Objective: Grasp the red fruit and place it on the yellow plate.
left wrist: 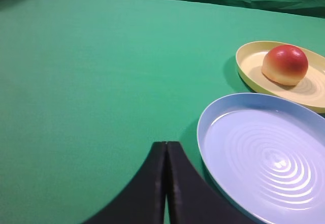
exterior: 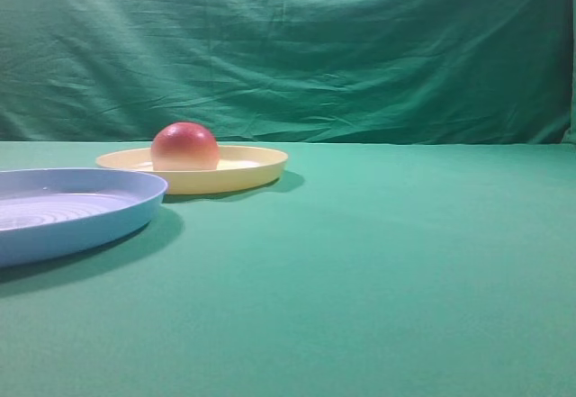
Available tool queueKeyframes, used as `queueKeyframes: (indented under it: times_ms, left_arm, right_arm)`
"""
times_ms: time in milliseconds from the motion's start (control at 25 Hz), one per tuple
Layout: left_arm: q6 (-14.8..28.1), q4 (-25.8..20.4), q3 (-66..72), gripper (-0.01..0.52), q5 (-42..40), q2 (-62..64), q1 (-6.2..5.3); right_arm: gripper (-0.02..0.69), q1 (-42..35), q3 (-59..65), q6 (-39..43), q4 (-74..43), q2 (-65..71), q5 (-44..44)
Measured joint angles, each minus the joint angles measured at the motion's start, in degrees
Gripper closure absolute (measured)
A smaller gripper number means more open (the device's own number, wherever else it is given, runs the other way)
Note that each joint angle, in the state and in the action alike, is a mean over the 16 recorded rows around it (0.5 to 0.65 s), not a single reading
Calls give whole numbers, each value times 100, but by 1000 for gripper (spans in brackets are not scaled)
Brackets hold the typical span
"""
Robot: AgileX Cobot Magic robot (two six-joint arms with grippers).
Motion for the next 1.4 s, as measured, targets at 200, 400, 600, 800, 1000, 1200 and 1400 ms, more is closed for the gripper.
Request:
queueKeyframes:
  times_ms: [200,400,600,800,1000,1200,1400]
  left_arm:
    - [0,0,0,514,0,0,0]
    - [0,0,0,514,0,0,0]
    - [0,0,0,514,0,0,0]
    - [0,0,0,514,0,0,0]
    - [0,0,0,514,0,0,0]
    - [0,0,0,514,0,0,0]
    - [0,0,0,514,0,0,0]
  right_arm:
    - [665,0,176,322,-376,-823,68]
    - [665,-13,775,417,-597,-1878,38]
    - [665,-232,1843,525,-626,-3066,-197]
    - [665,-784,3210,657,-528,-4294,-637]
    - [665,-1581,4607,756,-398,-5435,-1370]
    - [665,-2367,5957,779,-308,-6466,-2182]
    - [665,-2931,7282,737,-265,-7382,-2999]
